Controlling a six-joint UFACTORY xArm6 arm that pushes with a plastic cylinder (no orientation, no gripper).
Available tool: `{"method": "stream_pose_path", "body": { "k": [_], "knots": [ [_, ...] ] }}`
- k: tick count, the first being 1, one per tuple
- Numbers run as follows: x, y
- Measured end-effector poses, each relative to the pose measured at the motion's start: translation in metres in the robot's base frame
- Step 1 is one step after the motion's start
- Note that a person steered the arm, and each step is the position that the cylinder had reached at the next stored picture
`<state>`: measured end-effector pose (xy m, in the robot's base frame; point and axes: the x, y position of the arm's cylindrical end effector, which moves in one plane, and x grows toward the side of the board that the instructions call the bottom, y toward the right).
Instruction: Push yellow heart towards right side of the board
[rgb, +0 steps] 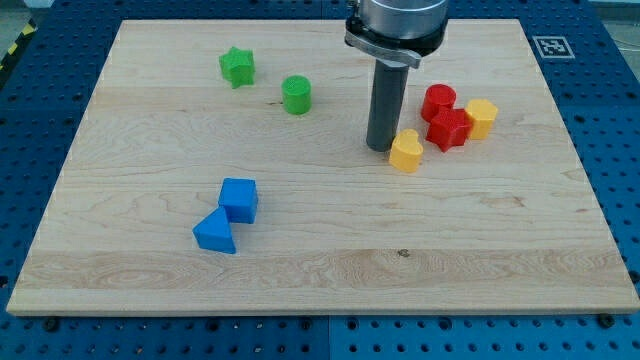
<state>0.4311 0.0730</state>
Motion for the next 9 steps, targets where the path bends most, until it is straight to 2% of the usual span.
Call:
{"method": "stream_pose_path", "body": {
  "k": [1,3,6,9],
  "knots": [
    [0.001,0.014],
    [0.035,0.021],
    [0.048,0.028],
    [0.052,0.065]
  ]
}}
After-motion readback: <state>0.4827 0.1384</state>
